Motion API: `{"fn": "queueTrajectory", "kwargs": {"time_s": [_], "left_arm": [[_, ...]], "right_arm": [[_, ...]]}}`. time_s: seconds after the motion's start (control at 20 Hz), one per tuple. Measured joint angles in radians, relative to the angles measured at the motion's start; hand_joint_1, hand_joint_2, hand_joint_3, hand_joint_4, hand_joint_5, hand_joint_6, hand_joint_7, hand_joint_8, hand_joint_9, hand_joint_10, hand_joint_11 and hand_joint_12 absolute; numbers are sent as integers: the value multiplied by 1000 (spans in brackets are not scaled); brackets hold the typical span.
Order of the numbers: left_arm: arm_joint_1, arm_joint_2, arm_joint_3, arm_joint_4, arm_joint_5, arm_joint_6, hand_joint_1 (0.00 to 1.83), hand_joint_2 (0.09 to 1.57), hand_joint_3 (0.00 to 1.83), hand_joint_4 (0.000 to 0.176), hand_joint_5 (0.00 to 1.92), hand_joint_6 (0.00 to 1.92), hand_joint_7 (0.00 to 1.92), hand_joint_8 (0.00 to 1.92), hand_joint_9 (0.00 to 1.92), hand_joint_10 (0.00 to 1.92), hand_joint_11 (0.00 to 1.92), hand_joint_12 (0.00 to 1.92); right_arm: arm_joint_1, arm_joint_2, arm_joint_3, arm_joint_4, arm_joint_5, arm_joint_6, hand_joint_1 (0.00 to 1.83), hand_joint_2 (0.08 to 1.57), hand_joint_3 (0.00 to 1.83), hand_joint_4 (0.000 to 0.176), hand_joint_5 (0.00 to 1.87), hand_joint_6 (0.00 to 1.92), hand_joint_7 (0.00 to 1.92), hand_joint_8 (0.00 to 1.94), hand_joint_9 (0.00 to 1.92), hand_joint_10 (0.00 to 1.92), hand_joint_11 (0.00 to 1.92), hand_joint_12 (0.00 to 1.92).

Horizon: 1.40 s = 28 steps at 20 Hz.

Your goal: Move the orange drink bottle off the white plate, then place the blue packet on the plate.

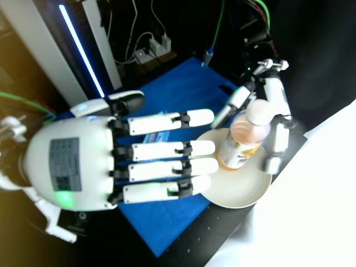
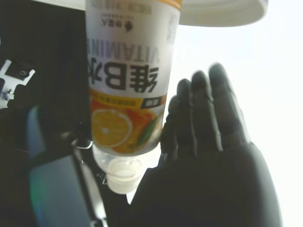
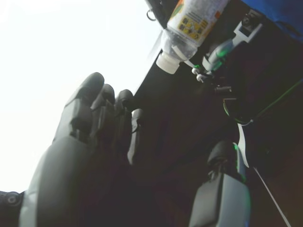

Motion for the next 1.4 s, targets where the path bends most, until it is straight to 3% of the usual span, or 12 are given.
{"fn": "queueTrajectory", "kwargs": {"time_s": [0.4,0.45,0.5,0.55,0.7,0.85,0.95,1.1,1.15,1.2,1.3,1.4], "left_arm": [[0,-9,9,-9,-42,-29,1190,1160,4,18,928,1089,853,1162,967,99,497,1197],[0,6,-1,-11,-60,-37,1046,1190,0,32,846,1189,765,496,907,55,464,1193],[2,32,-22,-22,-89,-50,1147,1194,0,2,898,1137,751,1141,929,56,468,1238],[4,56,-42,-29,-115,-60,1028,1170,0,90,884,1131,795,658,932,60,408,1312],[16,138,-119,-28,-179,-72,1200,1145,2,7,918,999,931,1141,1098,154,625,1301],[42,215,-199,-13,-228,-77,1194,1185,2,0,787,1171,910,1212,1080,177,620,1263],[51,239,-230,-5,-254,-79,1196,1196,0,0,754,1202,908,1233,1086,193,636,1205],[56,247,-259,29,-298,-103,1181,1217,3,0,718,1251,865,1303,1055,210,612,1176],[69,256,-278,28,-315,-109,1317,1195,5,0,720,1201,843,1195,870,1182,656,1195],[85,266,-294,35,-331,-113,1339,1212,1,0,701,1213,787,1257,799,1438,640,1263],[122,294,-324,67,-344,-108,1318,1181,0,0,728,1248,876,1129,878,1238,666,1248],[141,335,-359,65,-338,-90,1208,1153,0,0,811,1251,1013,927,1056,354,702,1147]], "right_arm": [[0,0,-3,-3,0,0,647,799,0,84,322,1,377,1,214,4,0,677],[0,0,-5,-3,0,0,668,812,5,86,320,0,373,0,210,1,0,683],[0,0,-5,-3,0,0,671,822,4,81,315,0,372,0,209,1,0,663],[0,0,-5,-3,0,0,668,819,1,74,316,0,370,0,209,0,0,587],[0,0,-14,-2,1,0,667,818,1,67,311,0,367,1,175,4,0,436],[0,-1,-14,-3,2,1,648,815,0,51,310,0,358,6,178,5,0,471],[0,-1,-14,-2,2,1,661,791,1,53,345,0,359,0,311,19,11,1204],[0,-1,-14,-3,2,0,666,785,0,71,344,0,377,1,224,4,0,801],[0,-1,-14,-3,2,0,663,786,0,81,345,0,389,5,222,3,0,786],[0,-1,-14,-3,2,1,661,781,0,82,350,1,386,2,235,6,0,854],[0,0,-14,-2,1,0,638,768,0,78,343,1,384,1,238,2,0,842],[0,0,-14,-1,1,0,671,763,0,78,352,1,377,2,348,39,0,1222]]}}
